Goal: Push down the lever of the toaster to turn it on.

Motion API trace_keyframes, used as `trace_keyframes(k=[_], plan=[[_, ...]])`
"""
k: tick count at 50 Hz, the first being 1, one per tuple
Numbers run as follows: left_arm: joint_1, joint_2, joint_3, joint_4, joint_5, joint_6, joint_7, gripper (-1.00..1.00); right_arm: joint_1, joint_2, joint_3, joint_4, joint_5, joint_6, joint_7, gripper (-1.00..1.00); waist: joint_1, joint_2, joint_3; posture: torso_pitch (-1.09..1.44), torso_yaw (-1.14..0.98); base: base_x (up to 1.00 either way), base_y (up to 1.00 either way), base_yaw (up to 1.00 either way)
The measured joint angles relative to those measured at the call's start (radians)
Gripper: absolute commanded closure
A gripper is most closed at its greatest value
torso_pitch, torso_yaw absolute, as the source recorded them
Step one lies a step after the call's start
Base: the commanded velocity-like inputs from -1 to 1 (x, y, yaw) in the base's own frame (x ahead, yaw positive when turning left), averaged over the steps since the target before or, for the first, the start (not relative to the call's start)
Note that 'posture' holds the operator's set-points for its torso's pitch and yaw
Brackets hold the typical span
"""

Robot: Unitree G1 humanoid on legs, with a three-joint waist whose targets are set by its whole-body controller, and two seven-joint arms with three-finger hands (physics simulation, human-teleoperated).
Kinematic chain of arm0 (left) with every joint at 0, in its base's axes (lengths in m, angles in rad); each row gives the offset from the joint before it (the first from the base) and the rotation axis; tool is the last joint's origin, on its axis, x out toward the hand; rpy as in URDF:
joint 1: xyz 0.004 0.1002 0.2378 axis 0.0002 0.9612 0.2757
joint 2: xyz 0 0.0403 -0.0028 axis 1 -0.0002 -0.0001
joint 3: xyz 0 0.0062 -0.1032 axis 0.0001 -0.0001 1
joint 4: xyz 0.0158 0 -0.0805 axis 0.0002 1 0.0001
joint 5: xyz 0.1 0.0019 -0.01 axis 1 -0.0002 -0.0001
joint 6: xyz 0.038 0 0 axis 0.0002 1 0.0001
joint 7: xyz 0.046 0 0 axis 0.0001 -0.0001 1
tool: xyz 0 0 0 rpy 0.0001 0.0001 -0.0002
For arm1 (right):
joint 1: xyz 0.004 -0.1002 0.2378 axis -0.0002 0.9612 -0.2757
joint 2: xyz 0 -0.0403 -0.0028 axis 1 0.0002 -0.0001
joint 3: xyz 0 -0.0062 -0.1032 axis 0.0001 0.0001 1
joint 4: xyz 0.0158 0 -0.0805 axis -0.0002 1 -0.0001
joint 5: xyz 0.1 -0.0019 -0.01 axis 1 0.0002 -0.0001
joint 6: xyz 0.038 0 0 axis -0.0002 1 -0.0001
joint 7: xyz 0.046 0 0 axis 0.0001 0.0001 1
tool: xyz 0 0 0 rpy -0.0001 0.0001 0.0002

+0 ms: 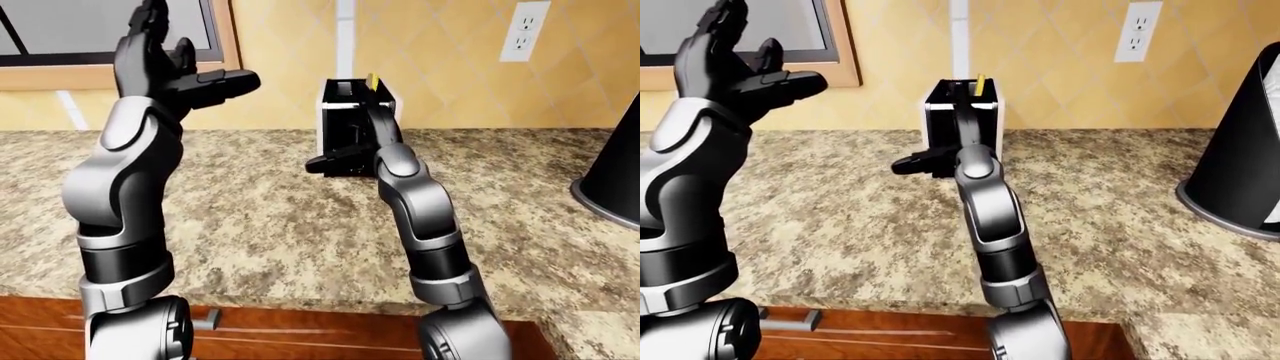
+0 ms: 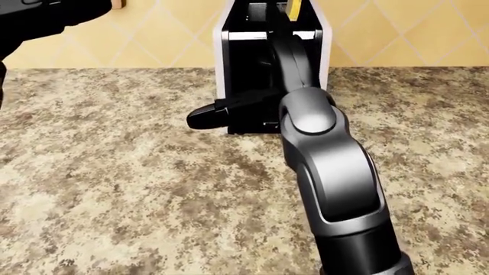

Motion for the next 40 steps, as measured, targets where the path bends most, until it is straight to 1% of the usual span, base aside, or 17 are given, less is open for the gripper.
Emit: trace_keyframes(k=[19,29,34,40], plan=[[0.000,-0.003,-0.001,-0.007,0.003,0.006,0.001,-1.00,-0.034,-0.016,-0.020,0.141,0.034,-0.113,-0.022,-1.00,-0.001,-0.001,-0.001,-0.36,0.00,0.00,0.00,0.00],[0.000,-0.001,0.001,-0.008,0.002,0.007,0.001,-1.00,-0.083,-0.023,-0.026,0.201,0.054,-0.129,-0.033,-1.00,-0.001,-0.001,0.001,-0.36,0.00,0.00,0.00,0.00],[-0.002,0.001,0.002,-0.005,0.000,0.007,0.001,-1.00,-0.117,-0.028,-0.032,0.257,0.063,-0.157,-0.038,-1.00,-0.001,-0.001,0.000,-0.36,0.00,0.00,0.00,0.00],[-0.002,0.003,0.004,-0.008,-0.001,0.006,0.003,-1.00,-0.135,-0.031,-0.035,0.332,0.075,-0.198,-0.046,-1.00,-0.002,0.000,0.000,-0.36,0.00,0.00,0.00,0.00]])
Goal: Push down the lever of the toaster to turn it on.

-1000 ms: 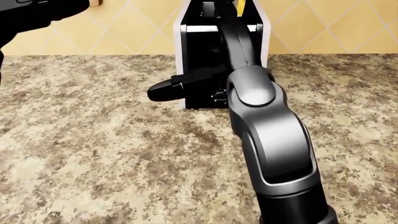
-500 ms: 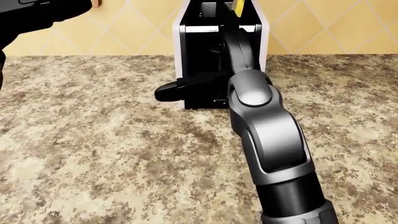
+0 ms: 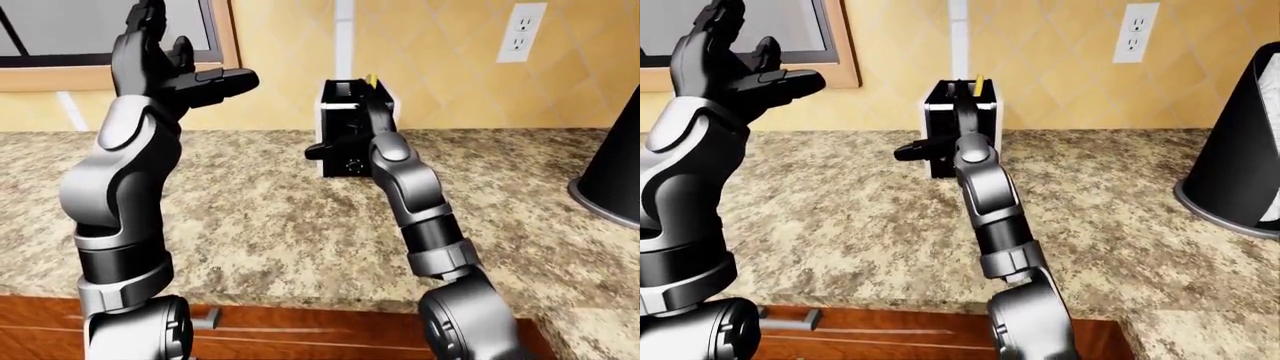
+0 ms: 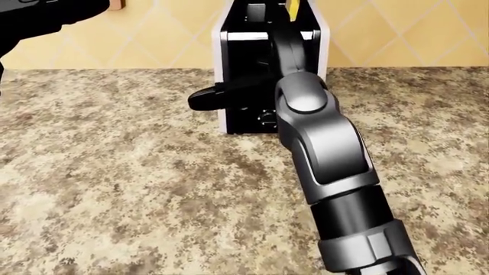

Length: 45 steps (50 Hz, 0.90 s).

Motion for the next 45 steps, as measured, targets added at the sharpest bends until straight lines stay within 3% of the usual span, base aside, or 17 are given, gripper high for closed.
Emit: trace_keyframes(k=[14,23,45], plan=[[-0.001,0.000,-0.001,-0.001,-0.003,-0.003,0.000,-1.00,-0.095,-0.020,-0.023,0.256,0.044,-0.151,-0.009,-1.00,0.001,0.000,0.005,-0.36,0.00,0.00,0.00,0.00],[0.002,0.000,-0.001,0.007,-0.003,-0.004,0.001,-1.00,-0.097,-0.018,-0.018,0.266,0.045,-0.174,-0.022,-1.00,0.008,-0.002,0.010,-0.36,0.00,0.00,0.00,0.00],[0.000,0.001,-0.001,0.006,-0.003,-0.002,0.001,-1.00,-0.085,0.000,-0.012,0.319,0.040,-0.256,-0.031,-1.00,0.010,-0.001,-0.004,-0.36,0.00,0.00,0.00,0.00]])
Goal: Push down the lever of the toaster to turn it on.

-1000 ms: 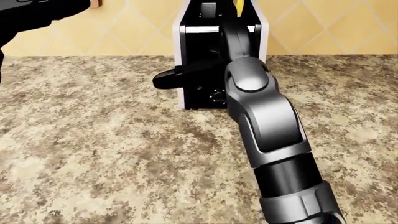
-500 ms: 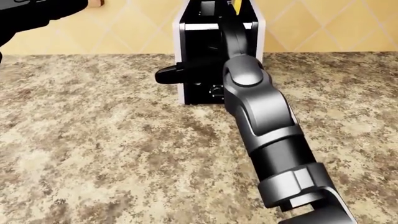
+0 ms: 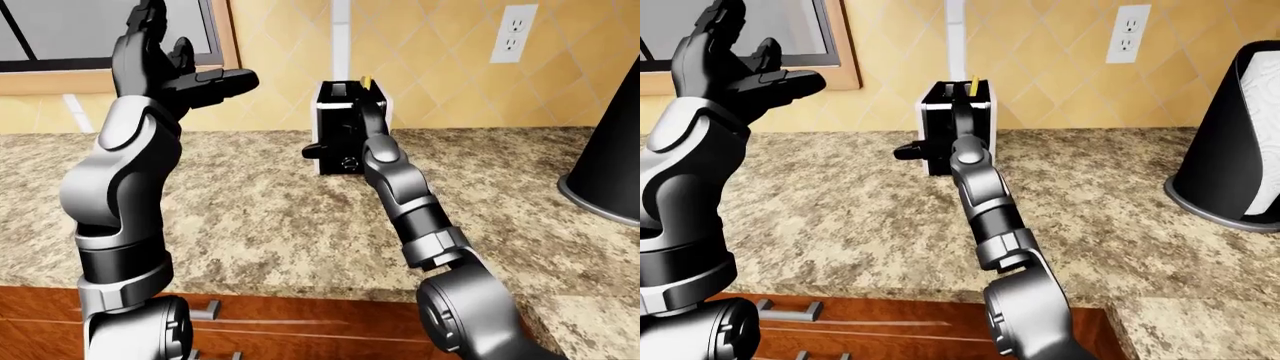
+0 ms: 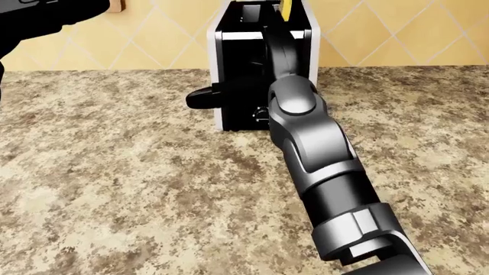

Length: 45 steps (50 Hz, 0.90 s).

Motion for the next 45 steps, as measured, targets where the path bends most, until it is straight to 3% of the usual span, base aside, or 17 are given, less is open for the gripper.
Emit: trace_keyframes(k=[31,45], plan=[[-0.001,0.001,0.000,0.002,-0.002,-0.003,0.000,-1.00,-0.027,0.008,-0.010,0.105,0.028,0.015,-0.002,-1.00,-0.005,0.000,-0.002,-0.36,0.00,0.00,0.00,0.00],[-0.001,0.003,0.001,0.004,-0.002,-0.006,0.001,-1.00,-0.027,0.012,-0.014,0.174,0.027,-0.040,-0.001,-1.00,-0.004,0.001,-0.002,-0.36,0.00,0.00,0.00,0.00]])
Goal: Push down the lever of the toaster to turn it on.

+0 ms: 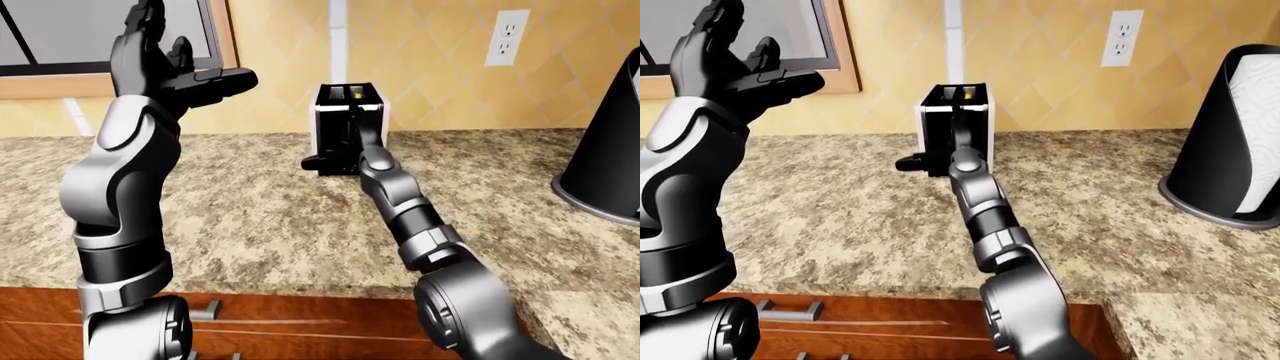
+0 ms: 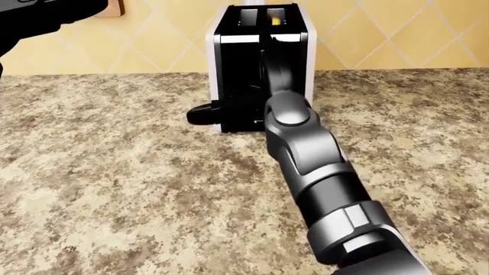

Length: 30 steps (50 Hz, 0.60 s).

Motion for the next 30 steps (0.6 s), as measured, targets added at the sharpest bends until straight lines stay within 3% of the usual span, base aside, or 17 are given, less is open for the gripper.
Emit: trace_keyframes(k=[30], plan=[[0.001,0.001,0.000,-0.004,-0.002,0.003,0.001,-1.00,-0.007,-0.002,-0.014,0.109,0.005,-0.088,0.006,-1.00,0.003,-0.001,-0.003,-0.36,0.00,0.00,0.00,0.00]])
